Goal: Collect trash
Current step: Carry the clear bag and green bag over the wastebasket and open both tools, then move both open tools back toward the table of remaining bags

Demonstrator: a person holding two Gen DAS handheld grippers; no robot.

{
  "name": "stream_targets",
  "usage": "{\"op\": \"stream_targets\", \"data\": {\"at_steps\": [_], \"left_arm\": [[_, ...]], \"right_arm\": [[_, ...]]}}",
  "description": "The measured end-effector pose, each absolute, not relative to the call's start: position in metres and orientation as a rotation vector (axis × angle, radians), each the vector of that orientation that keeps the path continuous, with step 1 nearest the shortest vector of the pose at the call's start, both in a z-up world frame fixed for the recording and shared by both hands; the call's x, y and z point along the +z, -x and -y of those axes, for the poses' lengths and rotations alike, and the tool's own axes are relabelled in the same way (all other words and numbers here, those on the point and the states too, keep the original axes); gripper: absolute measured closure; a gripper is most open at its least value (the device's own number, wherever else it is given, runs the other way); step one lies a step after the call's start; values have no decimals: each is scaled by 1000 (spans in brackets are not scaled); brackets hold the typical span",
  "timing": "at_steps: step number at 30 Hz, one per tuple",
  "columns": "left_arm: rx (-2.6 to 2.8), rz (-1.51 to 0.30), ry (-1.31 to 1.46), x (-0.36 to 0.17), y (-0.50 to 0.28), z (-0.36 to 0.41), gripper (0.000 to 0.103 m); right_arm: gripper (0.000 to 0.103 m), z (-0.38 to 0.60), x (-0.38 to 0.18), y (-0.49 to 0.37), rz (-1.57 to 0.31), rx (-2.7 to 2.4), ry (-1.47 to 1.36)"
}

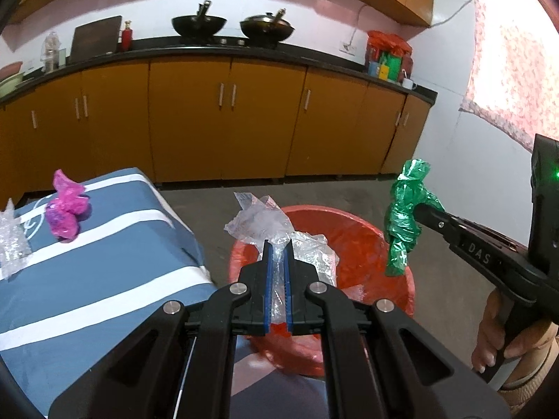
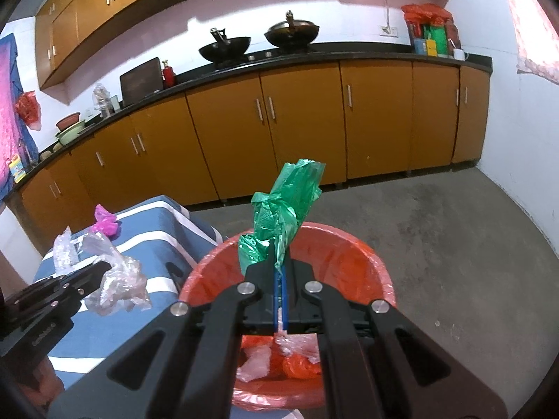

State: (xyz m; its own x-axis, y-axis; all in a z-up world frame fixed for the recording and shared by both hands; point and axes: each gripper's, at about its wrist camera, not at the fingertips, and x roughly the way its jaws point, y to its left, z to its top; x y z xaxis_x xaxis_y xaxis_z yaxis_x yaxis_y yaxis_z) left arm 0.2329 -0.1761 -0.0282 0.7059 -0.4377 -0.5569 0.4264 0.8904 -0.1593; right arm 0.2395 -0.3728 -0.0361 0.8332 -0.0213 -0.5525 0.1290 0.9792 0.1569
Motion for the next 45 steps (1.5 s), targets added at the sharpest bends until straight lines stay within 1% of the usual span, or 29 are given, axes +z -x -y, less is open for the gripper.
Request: {"op": "stream_targets", "data": {"at_steps": [14,18,19,21,22,23,24,29,33,36,40,45], "left_arm": [[-542,-693,-25,-55,-247,216,97],[-536,-705,-38,-61,-247,225,97],[-535,-710,-36,-62,-249,226,95],[-535,-724,-31,-65,-250,227,84],[-534,-728,-28,-66,-251,226,73],[-539,-731,-20,-67,-251,225,64],[-538,-732,-16,-68,-251,224,63],[-489,-735,-13,-71,-252,213,63],[-443,-739,18,-72,-254,195,63],[-414,-741,33,-73,-254,181,63],[-379,-742,46,-75,-252,162,63],[-308,-731,58,-72,-249,123,62]], "right_arm": [[100,395,-55,-252,-617,-90,-217],[95,399,-59,-257,-626,-73,-237],[93,400,-60,-258,-627,-66,-249],[89,403,-62,-257,-626,-64,-259],[88,403,-63,-256,-626,-64,-260],[87,404,-63,-256,-625,-63,-262],[85,405,-64,-256,-626,-61,-268],[83,409,-63,-252,-617,-71,-287],[77,410,-58,-250,-606,-84,-283],[76,407,-56,-251,-605,-85,-281],[72,393,-51,-256,-608,-64,-260],[70,364,-46,-264,-609,-13,-213]]}}
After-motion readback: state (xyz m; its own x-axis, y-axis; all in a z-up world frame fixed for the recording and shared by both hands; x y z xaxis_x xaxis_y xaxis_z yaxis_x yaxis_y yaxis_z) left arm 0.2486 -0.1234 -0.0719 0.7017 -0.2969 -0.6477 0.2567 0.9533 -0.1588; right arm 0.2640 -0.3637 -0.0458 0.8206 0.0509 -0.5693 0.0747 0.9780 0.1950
